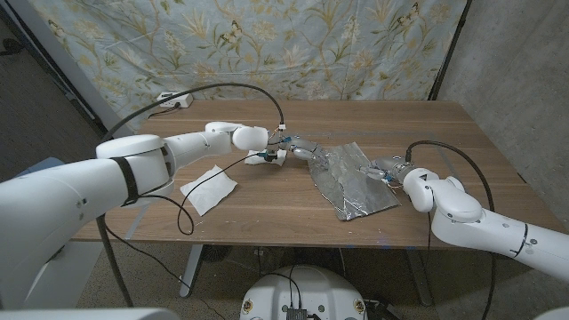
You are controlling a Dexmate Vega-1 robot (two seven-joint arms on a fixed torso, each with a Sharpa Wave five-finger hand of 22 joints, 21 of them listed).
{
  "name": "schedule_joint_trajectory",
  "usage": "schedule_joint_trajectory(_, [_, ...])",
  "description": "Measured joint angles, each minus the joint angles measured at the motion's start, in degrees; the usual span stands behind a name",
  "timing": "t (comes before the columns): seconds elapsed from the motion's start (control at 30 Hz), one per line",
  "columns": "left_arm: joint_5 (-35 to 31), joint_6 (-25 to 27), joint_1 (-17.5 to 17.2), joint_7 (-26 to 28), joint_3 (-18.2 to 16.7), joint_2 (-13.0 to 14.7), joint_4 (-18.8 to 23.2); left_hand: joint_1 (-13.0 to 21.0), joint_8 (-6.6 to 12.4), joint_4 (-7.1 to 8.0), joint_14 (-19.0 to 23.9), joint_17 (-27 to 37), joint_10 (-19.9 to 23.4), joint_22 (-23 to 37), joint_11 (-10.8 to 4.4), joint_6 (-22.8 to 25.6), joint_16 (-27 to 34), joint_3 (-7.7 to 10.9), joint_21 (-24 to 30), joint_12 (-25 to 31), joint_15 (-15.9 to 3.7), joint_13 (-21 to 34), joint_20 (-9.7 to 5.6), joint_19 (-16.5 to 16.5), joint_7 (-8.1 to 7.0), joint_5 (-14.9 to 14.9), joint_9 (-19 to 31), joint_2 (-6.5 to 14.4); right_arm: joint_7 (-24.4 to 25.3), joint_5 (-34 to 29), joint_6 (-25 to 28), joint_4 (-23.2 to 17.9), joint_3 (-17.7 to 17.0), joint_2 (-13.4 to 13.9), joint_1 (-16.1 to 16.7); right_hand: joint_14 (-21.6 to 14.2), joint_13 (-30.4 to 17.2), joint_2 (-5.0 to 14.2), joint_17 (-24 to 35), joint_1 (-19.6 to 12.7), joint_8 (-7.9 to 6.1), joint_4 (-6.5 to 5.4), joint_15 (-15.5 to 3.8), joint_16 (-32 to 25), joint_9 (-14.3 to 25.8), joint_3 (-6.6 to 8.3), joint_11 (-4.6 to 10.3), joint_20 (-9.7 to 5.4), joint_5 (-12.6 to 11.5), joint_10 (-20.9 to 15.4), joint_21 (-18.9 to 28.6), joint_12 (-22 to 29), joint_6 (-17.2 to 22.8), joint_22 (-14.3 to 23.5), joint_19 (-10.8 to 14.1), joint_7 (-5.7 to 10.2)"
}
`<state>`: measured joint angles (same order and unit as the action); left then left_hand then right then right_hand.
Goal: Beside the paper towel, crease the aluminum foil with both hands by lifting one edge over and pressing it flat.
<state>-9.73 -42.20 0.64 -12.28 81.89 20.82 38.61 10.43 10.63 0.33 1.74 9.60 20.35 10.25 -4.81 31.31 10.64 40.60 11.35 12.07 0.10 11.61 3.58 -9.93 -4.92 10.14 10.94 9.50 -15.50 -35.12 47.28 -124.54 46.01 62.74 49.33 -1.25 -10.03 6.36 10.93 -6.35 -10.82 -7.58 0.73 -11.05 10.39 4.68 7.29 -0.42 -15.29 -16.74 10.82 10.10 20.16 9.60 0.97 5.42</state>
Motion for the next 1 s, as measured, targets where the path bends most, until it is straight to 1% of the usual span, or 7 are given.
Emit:
schedule_joint_trajectory(0.33, [-0.2,-0.5,0.0,0.0,-0.2,-0.5,-1.0,0.2,0.0,0.0,0.0,0.0,0.0,0.0,0.0,0.0,0.0,0.0,0.0,0.0,0.0,0.0,0.0,0.0,0.0,0.0,0.0,-0.2,1.4,0.7,-0.8,1.0,0.1,-0.2,0.2,-0.4,0.0,0.0,0.0,0.0,-0.22,0.0,-0.43,-0.4,0.0,0.0,0.0,-0.21,0.0,0.0,0.0,0.0,0.0,0.0,0.2,-0.01])
schedule_joint_trajectory(0.5, [-0.2,-0.7,0.0,-0.1,-0.3,-0.5,-1.2,0.2,0.0,0.0,0.0,0.0,0.0,0.0,0.0,0.0,0.0,0.0,0.0,0.0,0.0,0.0,0.0,0.0,0.0,0.0,0.0,-0.2,1.7,0.9,-0.9,0.7,-0.3,0.4,0.5,-0.7,0.0,0.0,0.0,0.0,-0.23,0.24,-0.3,-0.5,0.0,0.23,0.0,-0.04,0.0,0.0,0.0,0.3,0.0,0.0,0.5,0.0])
schedule_joint_trajectory(0.53, [-0.3,-0.8,-0.1,-0.1,-0.3,-0.6,-1.2,0.4,0.0,0.0,0.0,0.0,0.0,0.0,0.0,0.0,0.0,0.0,0.0,0.0,0.0,0.0,0.0,0.0,0.0,0.0,0.0,-0.1,1.8,0.9,-0.8,0.1,-0.7,1.0,0.7,-0.7,0.0,0.0,0.0,0.0,-0.23,0.24,-0.3,-0.4,0.0,0.24,0.0,-0.2,0.0,0.0,0.1,0.3,0.0,0.0,0.6,0.0])
schedule_joint_trajectory(0.57, [-0.3,-0.8,-0.1,-0.1,-0.3,-0.6,-1.2,0.5,0.0,0.0,0.0,0.0,0.0,0.0,0.0,0.0,0.0,0.0,0.0,0.0,0.0,0.0,0.0,0.0,0.0,0.0,0.0,0.1,1.9,0.9,-0.8,0.1,-0.7,1.0,0.7,-0.7,0.0,0.0,0.0,0.0,-0.23,0.24,-0.3,-0.5,0.0,0.24,0.0,-0.3,0.0,0.0,0.2,0.3,0.0,0.0,0.7,0.0])
schedule_joint_trajectory(0.73, [-0.4,-0.8,-0.1,-0.2,-0.4,-0.6,-1.2,0.5,0.0,0.0,0.0,0.0,0.0,0.0,0.0,0.0,0.0,0.0,0.0,0.0,0.0,0.0,0.0,0.0,0.0,0.0,0.0,0.1,2.2,0.9,-0.7,-1.8,-1.8,2.4,1.3,-0.7,0.0,0.0,0.0,0.0,-0.23,0.23,-0.3,-0.5,0.0,0.23,-0.3,-0.3,0.0,-0.3,0.2,0.3,0.0,0.0,0.7,0.0])
schedule_joint_trajectory(0.8, [-0.4,-0.9,-0.1,-0.2,-0.4,-0.6,-1.2,0.5,0.0,0.0,0.0,0.0,0.0,0.0,0.0,0.0,0.0,0.0,0.0,0.0,0.0,0.0,0.23,0.2,0.0,0.0,0.0,0.1,2.3,1.0,-0.4,-2.7,-2.3,3.2,1.7,-0.7,0.0,0.0,0.0,0.0,-0.23,0.23,-0.3,-0.4,0.0,0.23,-0.3,-0.3,0.0,-0.3,0.2,0.3,0.0,0.0,0.7,0.0])
schedule_joint_trajectory(1.0, [-0.4,-0.9,-0.2,-0.2,-0.4,-0.5,-0.8,0.5,0.0,0.0,0.0,0.0,0.0,0.0,0.0,0.0,0.0,0.0,0.0,0.0,0.0,0.0,0.22,0.2,0.0,0.0,0.0,0.1,2.6,1.1,0.3,-4.9,-3.5,4.8,2.7,-0.7,0.0,0.0,0.0,0.0,-0.23,0.23,-0.3,-0.4,0.0,0.23,-0.3,-0.3,0.0,-0.3,0.2,0.3,0.0,0.0,0.7,0.0])
